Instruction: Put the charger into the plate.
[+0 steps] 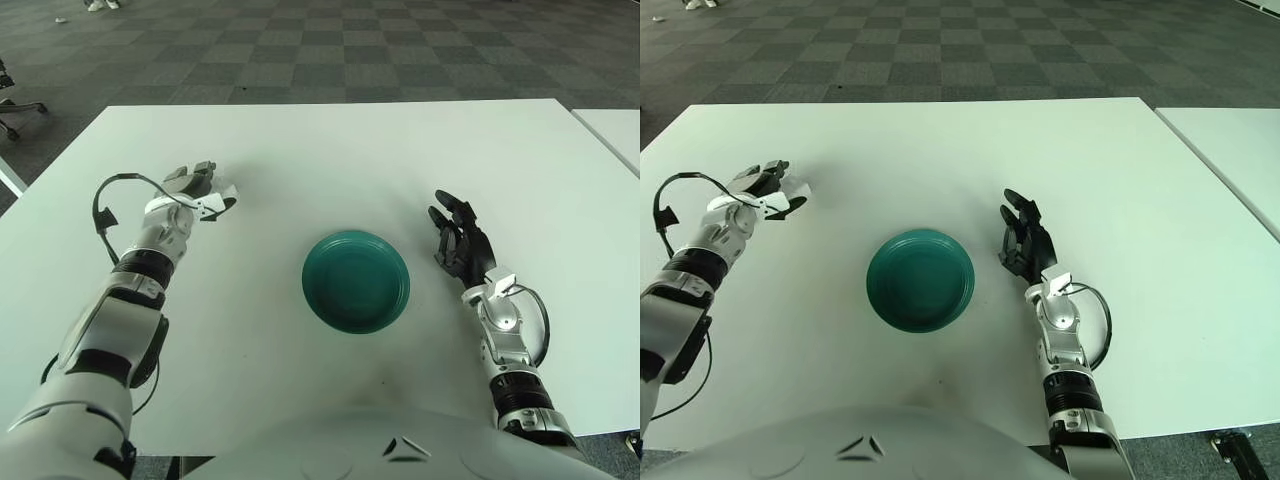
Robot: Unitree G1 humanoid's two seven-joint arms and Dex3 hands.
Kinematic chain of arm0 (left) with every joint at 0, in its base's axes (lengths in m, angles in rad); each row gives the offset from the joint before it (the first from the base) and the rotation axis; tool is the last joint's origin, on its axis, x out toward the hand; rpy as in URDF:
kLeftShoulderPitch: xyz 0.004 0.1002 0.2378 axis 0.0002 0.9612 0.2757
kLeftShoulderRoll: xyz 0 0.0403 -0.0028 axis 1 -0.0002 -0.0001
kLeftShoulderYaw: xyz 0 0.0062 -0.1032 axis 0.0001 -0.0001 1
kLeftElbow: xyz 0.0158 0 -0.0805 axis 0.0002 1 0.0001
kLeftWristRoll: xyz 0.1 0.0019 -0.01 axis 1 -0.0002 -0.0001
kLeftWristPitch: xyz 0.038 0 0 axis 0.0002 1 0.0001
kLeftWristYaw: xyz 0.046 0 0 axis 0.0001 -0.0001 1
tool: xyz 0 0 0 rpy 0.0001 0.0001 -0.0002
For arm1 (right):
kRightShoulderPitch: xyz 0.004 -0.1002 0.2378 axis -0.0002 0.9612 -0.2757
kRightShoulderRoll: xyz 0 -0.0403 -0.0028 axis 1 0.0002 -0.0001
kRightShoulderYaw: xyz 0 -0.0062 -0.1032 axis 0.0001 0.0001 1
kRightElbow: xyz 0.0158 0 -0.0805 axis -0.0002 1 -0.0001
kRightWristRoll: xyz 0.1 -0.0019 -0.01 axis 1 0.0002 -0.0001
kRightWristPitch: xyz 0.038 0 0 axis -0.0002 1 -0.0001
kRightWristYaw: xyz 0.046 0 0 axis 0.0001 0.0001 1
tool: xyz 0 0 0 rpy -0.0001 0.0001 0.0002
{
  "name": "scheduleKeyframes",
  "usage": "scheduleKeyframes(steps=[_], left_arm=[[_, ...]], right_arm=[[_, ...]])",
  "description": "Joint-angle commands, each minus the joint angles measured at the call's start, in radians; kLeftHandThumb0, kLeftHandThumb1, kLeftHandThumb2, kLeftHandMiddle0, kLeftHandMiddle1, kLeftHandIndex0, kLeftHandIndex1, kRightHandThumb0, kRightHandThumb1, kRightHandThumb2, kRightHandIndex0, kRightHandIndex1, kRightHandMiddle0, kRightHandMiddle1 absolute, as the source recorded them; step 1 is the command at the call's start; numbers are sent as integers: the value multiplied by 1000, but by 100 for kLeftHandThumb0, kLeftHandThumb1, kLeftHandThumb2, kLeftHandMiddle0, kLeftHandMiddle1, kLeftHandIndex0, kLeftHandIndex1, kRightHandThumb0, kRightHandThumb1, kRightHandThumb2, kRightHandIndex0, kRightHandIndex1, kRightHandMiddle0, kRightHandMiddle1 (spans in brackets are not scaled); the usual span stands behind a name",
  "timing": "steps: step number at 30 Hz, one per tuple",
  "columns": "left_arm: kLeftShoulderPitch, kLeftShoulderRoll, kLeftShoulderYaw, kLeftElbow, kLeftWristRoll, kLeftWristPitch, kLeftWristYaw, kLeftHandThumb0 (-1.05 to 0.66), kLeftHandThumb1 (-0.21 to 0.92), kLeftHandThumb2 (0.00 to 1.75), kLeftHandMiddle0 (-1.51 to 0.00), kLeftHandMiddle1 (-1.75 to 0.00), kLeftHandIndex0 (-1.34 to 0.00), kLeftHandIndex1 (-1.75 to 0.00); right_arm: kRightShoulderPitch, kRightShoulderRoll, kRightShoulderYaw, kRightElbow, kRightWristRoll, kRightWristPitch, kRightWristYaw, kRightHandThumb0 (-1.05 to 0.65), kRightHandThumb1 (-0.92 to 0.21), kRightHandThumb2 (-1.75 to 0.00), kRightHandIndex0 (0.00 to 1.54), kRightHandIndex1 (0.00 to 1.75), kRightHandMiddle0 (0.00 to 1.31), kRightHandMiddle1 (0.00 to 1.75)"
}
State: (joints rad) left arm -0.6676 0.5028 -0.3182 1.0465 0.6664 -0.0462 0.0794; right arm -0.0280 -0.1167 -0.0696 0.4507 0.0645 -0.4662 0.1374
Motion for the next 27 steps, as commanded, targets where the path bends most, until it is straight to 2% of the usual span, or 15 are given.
scheduleKeyframes(steps=[1, 8, 16, 27], left_arm=[[-45, -5, -11, 51, -7, -16, 33, -105, 92, 74, -16, -5, 0, -61], [-69, -30, -26, 152, -16, -35, 55, -105, 92, 76, -16, -4, 0, -62], [-73, -42, -32, 206, -38, -46, 71, -105, 92, 77, -14, -3, 0, -63], [-60, -54, -30, 252, -71, -39, 67, -105, 92, 78, -22, -6, 0, -81]], right_arm=[[89, 2, -6, 130, -10, 48, -3, -87, -92, -89, 27, 1, 0, 52], [86, 4, -16, 134, 3, 41, 6, -88, -92, -88, 28, 1, 0, 54], [84, 5, -25, 144, 6, 29, 14, -89, -92, -86, 27, 1, 0, 53], [76, 4, -36, 156, 28, 28, 30, -87, -92, -83, 30, 2, 0, 56]])
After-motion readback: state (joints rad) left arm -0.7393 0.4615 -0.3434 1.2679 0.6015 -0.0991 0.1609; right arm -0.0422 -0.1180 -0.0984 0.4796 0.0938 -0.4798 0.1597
